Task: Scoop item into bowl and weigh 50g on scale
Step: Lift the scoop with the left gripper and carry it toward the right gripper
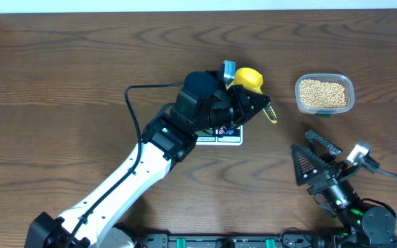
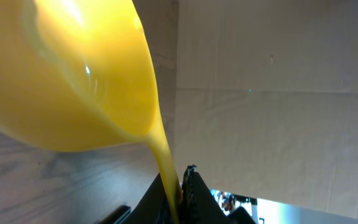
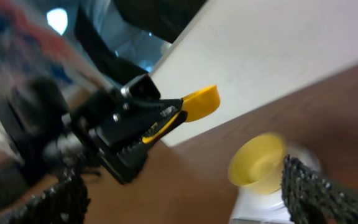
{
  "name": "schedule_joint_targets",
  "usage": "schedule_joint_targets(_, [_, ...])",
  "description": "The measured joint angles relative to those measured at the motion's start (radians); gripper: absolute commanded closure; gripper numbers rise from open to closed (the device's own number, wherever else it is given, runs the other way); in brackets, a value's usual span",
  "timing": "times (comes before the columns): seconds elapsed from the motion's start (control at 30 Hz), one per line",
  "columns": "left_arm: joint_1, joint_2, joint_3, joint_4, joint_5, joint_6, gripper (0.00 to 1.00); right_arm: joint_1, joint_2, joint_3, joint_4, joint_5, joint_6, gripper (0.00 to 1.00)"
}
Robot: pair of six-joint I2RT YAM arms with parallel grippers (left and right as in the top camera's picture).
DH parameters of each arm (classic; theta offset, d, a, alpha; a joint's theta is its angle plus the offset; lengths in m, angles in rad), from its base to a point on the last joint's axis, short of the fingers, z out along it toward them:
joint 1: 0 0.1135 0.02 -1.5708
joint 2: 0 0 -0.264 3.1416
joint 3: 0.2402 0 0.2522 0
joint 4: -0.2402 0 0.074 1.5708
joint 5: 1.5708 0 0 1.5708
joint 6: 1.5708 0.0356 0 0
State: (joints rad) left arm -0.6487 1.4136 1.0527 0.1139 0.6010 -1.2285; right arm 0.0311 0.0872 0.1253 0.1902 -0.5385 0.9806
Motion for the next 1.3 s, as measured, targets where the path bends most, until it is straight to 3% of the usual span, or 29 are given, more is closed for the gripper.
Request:
schedule_joint_targets(0.13, [0.000,0.000,0.000,0.002,-0.010,0.002,0.91,0.000,0.000,0.000,0.001,0.030,0.295,0.11])
schedule_joint_targets(0.27, [-0.011,0.000,0.000,0.004,-0.034,0.006,0.91,0.000,0.002,0.000,0.015,0.043,0.578,0.02])
schedule_joint_targets(0.43, [-0.065,0.000,0.000,0.050,-0.105,0.047,0.91,0.000,0.003,0.003,0.063,0.052,0.769,0.02])
schedule_joint_targets(0.7, [-0.142,0.000,0.000,0.071,-0.236,0.074,0.92,0.000,0.004,0.003,0.064,0.076,0.876,0.02])
schedule_joint_targets(1.07, [-0.241,0.000,0.000,0.112,-0.288,0.081,0.92,0.000,0.004,0.003,0.061,0.072,0.892,0.30])
schedule_joint_targets(1.3, [-0.278,0.000,0.000,0.112,-0.306,0.093,0.92,0.000,0.004,0.003,0.060,0.060,0.890,0.36])
